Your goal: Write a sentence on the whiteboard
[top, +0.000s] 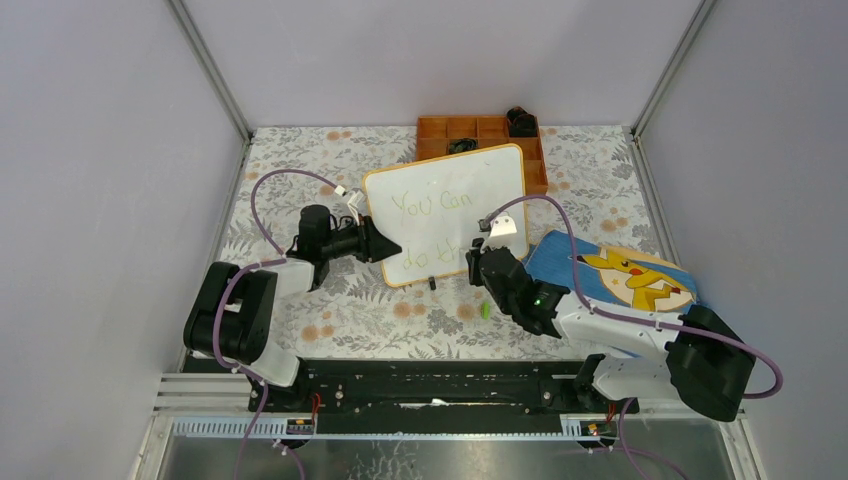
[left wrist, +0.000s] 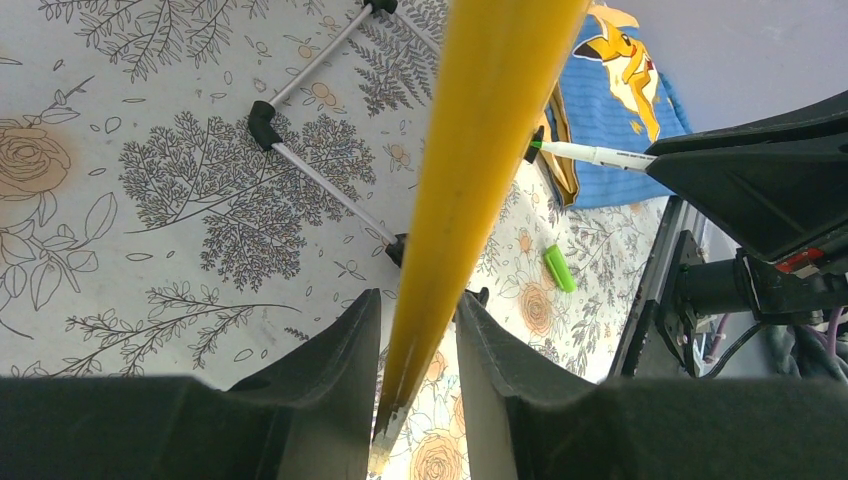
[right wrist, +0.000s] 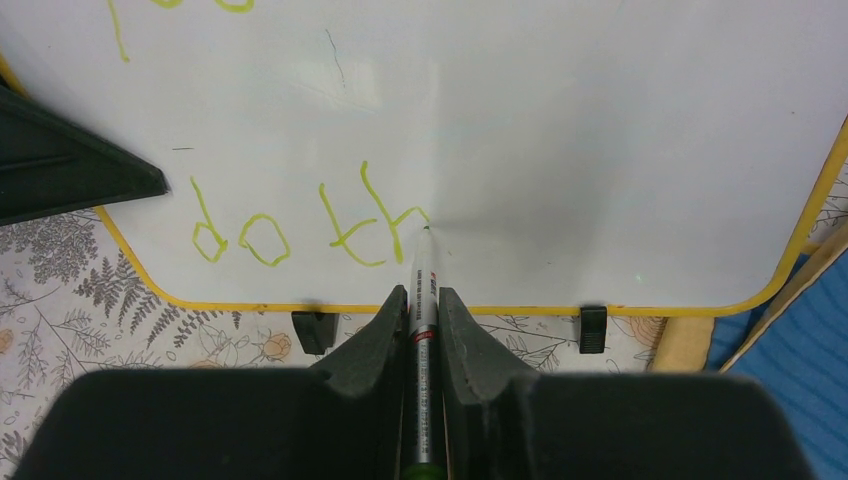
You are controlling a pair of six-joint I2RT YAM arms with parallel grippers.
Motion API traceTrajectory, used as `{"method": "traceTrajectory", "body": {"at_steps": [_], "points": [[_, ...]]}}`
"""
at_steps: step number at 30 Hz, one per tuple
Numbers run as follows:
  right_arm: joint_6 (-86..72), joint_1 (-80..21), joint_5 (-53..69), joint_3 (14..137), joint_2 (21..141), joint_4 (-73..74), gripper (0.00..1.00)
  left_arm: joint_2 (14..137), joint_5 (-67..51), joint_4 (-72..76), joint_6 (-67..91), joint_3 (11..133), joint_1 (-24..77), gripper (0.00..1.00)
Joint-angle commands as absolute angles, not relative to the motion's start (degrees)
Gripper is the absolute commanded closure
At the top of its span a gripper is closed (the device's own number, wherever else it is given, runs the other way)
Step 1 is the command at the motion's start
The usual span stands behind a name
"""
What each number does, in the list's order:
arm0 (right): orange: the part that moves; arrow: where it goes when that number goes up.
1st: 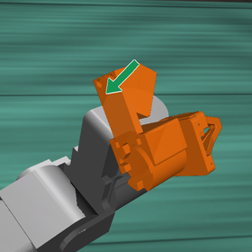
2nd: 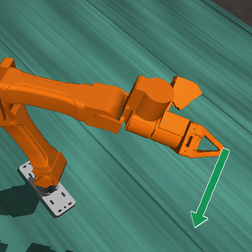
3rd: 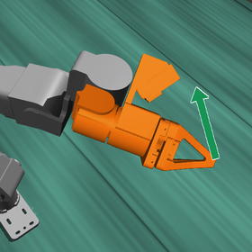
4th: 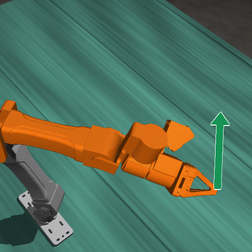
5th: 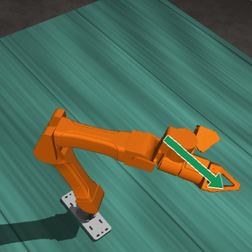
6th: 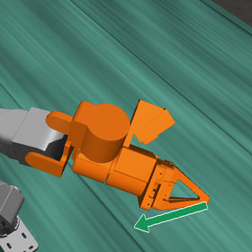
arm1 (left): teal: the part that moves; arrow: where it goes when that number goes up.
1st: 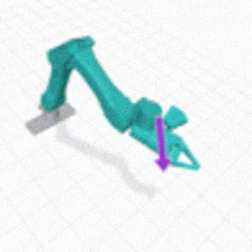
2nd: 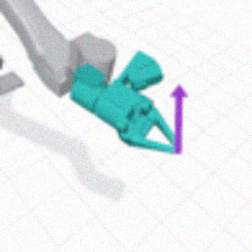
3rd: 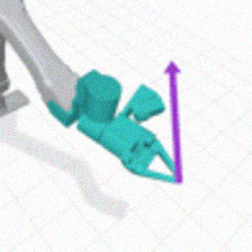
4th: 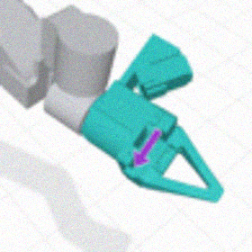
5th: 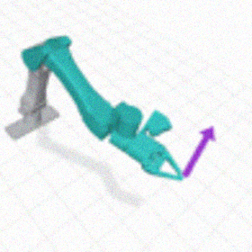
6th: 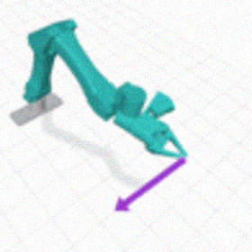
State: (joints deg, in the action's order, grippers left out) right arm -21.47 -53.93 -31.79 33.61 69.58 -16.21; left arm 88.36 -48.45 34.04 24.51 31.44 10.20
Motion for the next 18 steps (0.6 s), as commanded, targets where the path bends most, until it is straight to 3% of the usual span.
{"method": "traceTrajectory", "body": {"at_steps": [1, 18], "points": [[-22.1, -53.4, -31.5, 36.1, 70.2, -19.1, 1.00, 87.2, -47.5, 33.5, 22.5, 32.6, 10.6, 0.60], [-23.4, -53.4, -30.7, 32.9, 69.4, -17.0, 1.00, 87.0, -47.2, 33.0, 22.1, 32.7, 10.9, 0.61]]}}
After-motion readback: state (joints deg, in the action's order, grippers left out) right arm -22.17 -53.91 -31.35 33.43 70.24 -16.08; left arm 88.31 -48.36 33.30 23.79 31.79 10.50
